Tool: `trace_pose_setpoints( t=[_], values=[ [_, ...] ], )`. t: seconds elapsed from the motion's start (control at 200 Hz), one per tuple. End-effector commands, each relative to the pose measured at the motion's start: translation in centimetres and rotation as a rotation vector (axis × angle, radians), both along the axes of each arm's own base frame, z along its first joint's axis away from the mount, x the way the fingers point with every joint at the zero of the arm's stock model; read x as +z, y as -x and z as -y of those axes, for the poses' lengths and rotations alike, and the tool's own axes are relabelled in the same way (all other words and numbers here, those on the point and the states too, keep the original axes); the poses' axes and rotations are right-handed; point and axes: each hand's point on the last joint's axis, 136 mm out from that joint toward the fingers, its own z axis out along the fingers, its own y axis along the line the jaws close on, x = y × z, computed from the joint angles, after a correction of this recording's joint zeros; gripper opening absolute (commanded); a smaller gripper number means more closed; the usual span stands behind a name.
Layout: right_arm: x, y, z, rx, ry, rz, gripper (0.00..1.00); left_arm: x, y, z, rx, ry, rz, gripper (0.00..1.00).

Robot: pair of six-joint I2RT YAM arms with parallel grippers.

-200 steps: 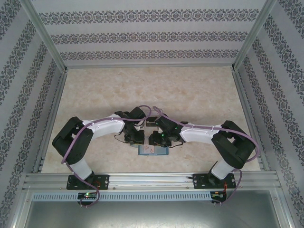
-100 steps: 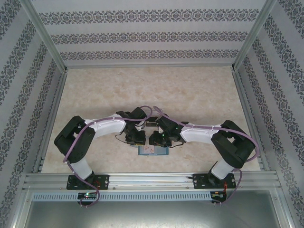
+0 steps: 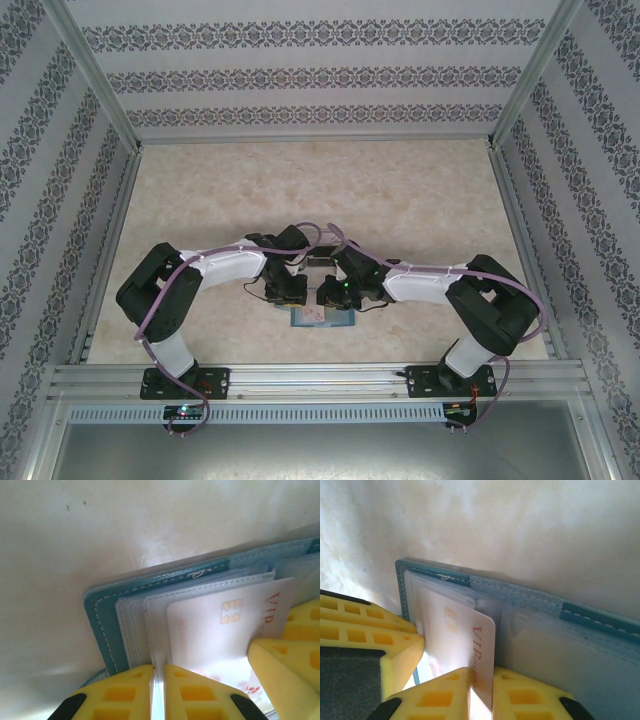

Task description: Take the credit cards out of the card holder

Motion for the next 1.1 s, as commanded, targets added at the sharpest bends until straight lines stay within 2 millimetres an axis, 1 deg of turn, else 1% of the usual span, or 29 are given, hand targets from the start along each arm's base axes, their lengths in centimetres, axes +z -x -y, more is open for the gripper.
trace_pose_setpoints(
  t=[0.0, 0.05, 0.22, 0.4, 0.704, 0.864, 0.964, 1.019, 1.094],
  values=[
    [0.4, 0.5, -0.4, 0.016, -0.045, -0.006, 0.13, -1.9, 1.1, -0.7, -0.038, -0.065, -0.033, 0.15],
    [0.2, 0.5, -0.1, 0.014, -0.038, -0.008, 0.11, -1.8, 1.1, -0.8, -0.040, -0.068, -0.031, 0.14],
    [-0.3, 0.6, 0.8, 0.003, -0.009, -0.015, 0.11, -1.9, 1.2, -1.1, -0.042, -0.083, -0.027, 0.14],
    [-0.6, 0.8, 2.4, -0.011, 0.031, -0.021, 0.10, -1.8, 1.2, -1.1, -0.041, -0.078, -0.027, 0.13],
    [0.3, 0.8, 4.4, -0.020, 0.087, -0.004, 0.10, -1.8, 1.3, -1.2, -0.041, -0.079, -0.025, 0.13],
    [0.5, 0.8, 4.9, -0.018, 0.107, 0.000, 0.11, -1.6, 1.2, -1.2, -0.041, -0.075, -0.016, 0.13],
    [0.6, 0.8, 5.1, -0.017, 0.124, 0.009, 0.13, -1.5, 1.2, -1.1, -0.039, -0.072, -0.012, 0.13],
    [0.8, 0.6, 4.8, -0.014, 0.107, 0.015, 0.14, -1.1, 1.0, -0.9, -0.035, -0.061, -0.005, 0.13],
    [0.9, 0.4, 3.8, -0.005, 0.059, 0.011, 0.14, -0.4, 0.8, -0.7, -0.029, -0.041, 0.012, 0.14]
  ],
)
